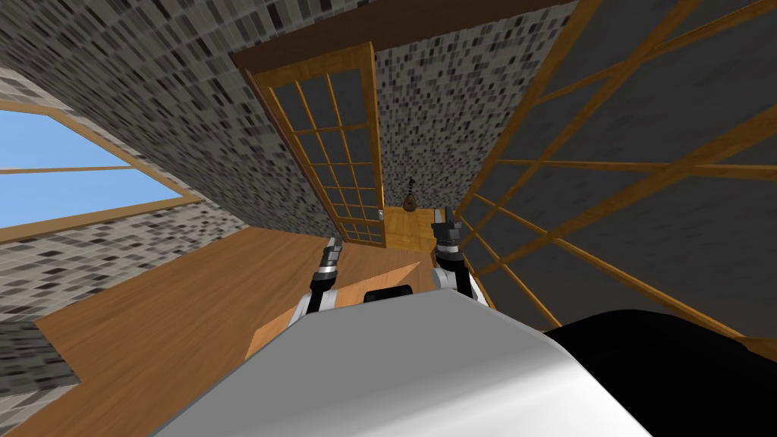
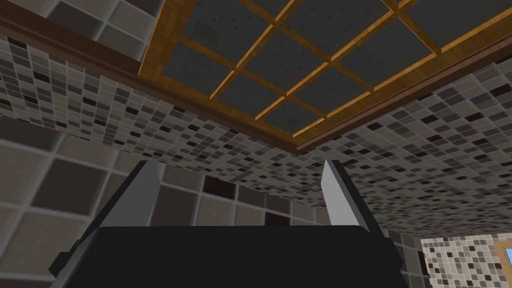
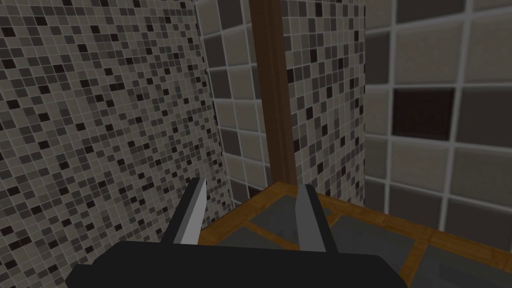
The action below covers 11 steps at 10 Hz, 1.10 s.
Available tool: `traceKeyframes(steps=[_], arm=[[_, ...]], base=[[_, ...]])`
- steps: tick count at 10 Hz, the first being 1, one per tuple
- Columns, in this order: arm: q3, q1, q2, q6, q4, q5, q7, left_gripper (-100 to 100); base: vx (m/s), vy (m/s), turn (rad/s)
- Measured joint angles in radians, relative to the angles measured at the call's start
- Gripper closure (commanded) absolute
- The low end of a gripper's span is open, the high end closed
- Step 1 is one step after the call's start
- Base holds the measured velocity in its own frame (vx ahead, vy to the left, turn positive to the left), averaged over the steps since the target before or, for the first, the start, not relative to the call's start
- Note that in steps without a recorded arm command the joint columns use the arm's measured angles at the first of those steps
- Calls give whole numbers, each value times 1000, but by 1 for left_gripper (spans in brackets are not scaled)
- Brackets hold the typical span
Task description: Pull the door open
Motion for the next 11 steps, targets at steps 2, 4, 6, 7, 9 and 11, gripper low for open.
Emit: traceKeyframes(steps=[2, 4, 6, 7, 9, 11], arm=[[2, -9, 1, -13, 38, -18, -30, -100], [4, -19, 1, -25, 77, -36, -59, -100], [8, -31, 1, -40, 121, -54, -90, -100], [12, -35, 5, -48, 141, -61, -102, -100], [13, -43, 3, -62, 181, -80, -134, -100], [18, -54, 5, -78, 225, -96, -162, -100]], base=[[108, -41, -5], [88, -60, -5], [101, -59, -5], [101, -69, -2], [97, -59, -3], [108, -48, -4]])
